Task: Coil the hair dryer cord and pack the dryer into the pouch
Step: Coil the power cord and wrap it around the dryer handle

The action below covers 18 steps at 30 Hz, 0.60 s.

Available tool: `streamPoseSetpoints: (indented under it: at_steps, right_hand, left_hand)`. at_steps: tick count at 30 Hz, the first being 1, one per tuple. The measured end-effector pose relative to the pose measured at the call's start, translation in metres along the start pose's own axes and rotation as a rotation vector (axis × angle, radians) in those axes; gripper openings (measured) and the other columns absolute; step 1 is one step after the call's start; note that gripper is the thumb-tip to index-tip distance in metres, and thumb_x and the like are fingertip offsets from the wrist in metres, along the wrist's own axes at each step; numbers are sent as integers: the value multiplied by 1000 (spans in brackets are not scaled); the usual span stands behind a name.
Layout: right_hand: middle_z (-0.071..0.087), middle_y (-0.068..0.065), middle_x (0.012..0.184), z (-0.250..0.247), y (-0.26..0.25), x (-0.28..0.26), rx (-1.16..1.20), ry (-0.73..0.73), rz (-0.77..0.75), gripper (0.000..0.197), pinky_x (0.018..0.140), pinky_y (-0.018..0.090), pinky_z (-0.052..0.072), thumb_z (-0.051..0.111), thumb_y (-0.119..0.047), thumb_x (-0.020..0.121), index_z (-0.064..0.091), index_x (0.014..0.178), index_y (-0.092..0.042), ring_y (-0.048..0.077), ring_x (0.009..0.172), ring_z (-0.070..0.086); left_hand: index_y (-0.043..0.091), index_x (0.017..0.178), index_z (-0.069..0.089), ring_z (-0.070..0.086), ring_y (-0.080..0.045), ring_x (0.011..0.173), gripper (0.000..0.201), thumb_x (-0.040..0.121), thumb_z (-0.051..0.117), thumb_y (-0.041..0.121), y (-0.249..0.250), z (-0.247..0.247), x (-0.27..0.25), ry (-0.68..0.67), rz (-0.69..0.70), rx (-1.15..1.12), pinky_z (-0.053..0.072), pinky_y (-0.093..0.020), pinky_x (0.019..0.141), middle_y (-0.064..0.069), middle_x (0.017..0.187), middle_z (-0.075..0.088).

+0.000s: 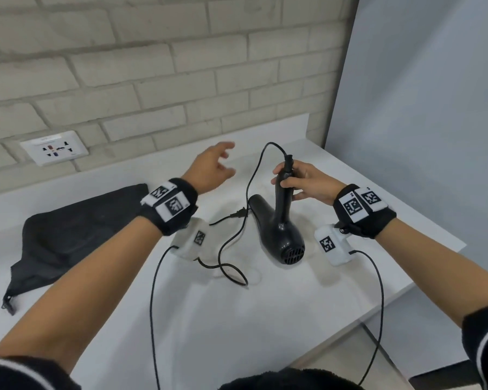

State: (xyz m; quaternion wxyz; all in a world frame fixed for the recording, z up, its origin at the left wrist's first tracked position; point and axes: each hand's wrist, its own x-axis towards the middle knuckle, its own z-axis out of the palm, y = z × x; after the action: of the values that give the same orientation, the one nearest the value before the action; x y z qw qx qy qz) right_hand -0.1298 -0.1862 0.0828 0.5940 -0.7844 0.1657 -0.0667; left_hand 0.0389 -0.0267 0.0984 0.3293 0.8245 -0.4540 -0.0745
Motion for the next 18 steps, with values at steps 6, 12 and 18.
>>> streamPoseSetpoints:
  at_steps: [6, 12, 18]
  right_hand:
    - [59, 6, 109, 11, 0, -4, -17, -59, -30, 27, 72, 24, 52, 49, 0, 90, 54, 95, -26, 9, 88, 58]
    - [58, 5, 109, 16, -2, -8, -45, -151, -69, 27, 76, 27, 51, 48, 1, 89, 54, 94, -25, 10, 89, 56]
    - [59, -5, 97, 24, -9, 1, -89, -224, -62, 26, 82, 33, 49, 47, 3, 88, 55, 97, -20, 9, 87, 56]
  left_hand:
    - [17, 132, 47, 59, -26, 97, 47, 87, 56, 10, 24, 25, 33, -63, 94, 49, 42, -26, 86, -11, 127, 52]
    - [12, 123, 47, 53, -20, 78, 40, 85, 62, 15, 1, 42, 28, -5, 39, -75, 45, -30, 84, -4, 120, 51]
    - [6, 113, 58, 55, -21, 82, 25, 91, 53, 15, -2, 36, 30, 6, 22, -109, 45, -30, 81, -10, 100, 62]
